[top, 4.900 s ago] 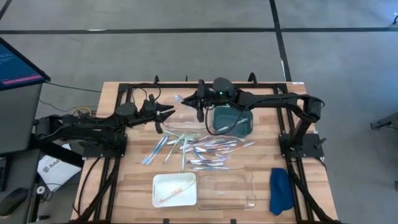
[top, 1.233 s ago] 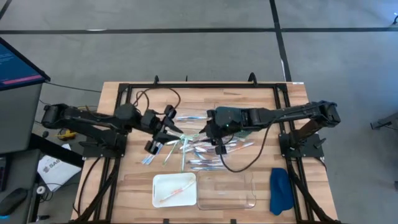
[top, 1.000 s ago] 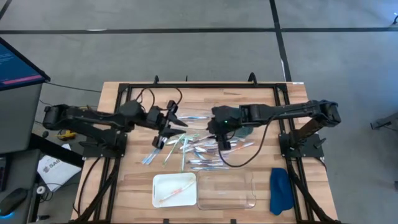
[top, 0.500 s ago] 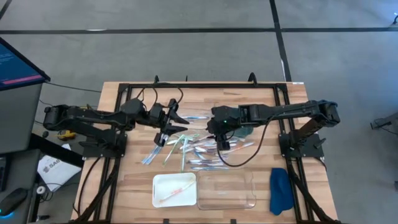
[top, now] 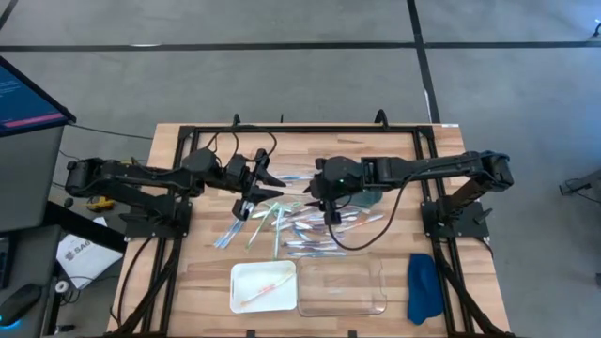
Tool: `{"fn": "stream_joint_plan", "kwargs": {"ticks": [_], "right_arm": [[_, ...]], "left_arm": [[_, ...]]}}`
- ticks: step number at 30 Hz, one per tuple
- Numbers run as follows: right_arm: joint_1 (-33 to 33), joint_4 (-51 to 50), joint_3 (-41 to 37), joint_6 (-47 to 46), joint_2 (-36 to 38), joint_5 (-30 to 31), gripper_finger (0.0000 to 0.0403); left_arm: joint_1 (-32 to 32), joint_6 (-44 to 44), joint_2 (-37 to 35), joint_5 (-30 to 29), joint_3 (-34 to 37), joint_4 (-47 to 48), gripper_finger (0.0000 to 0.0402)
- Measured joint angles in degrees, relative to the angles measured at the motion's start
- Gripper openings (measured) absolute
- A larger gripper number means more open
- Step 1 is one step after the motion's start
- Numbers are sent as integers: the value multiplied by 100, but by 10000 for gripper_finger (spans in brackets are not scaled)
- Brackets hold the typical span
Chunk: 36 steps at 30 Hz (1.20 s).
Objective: Pick & Place Toothbrushes
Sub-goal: Put the green toothbrush into the bottom transparent bin
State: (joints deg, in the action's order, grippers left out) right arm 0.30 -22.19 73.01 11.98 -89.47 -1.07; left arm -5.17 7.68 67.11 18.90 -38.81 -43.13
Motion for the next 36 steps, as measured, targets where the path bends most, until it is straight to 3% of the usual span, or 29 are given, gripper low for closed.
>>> {"fn": "stream_joint_plan", "kwargs": {"ticks": [10, 16, 22, 27, 32, 36], "right_arm": [[0, 755, -2, -22, 0, -17, 162], [90, 1910, 0, -939, 4, -39, 160], [378, 1437, 0, -1095, 4, -56, 160], [710, 1055, 0, -771, 0, -60, 157], [1066, 1133, 0, 268, 0, -106, 150], [1212, 1125, 0, 898, 0, -951, 138]], "left_arm": [[-15, -140, -65, 3, 4, 10, 95], [-15, -140, -129, 4, 4, 145, 95], [-1, -123, -129, 6, 4, 181, 95], [35, -133, -129, 105, 4, 181, 95], [-7, -138, -129, 98, 4, 179, 95], [-7, -138, -129, 97, 4, 179, 95]]}}
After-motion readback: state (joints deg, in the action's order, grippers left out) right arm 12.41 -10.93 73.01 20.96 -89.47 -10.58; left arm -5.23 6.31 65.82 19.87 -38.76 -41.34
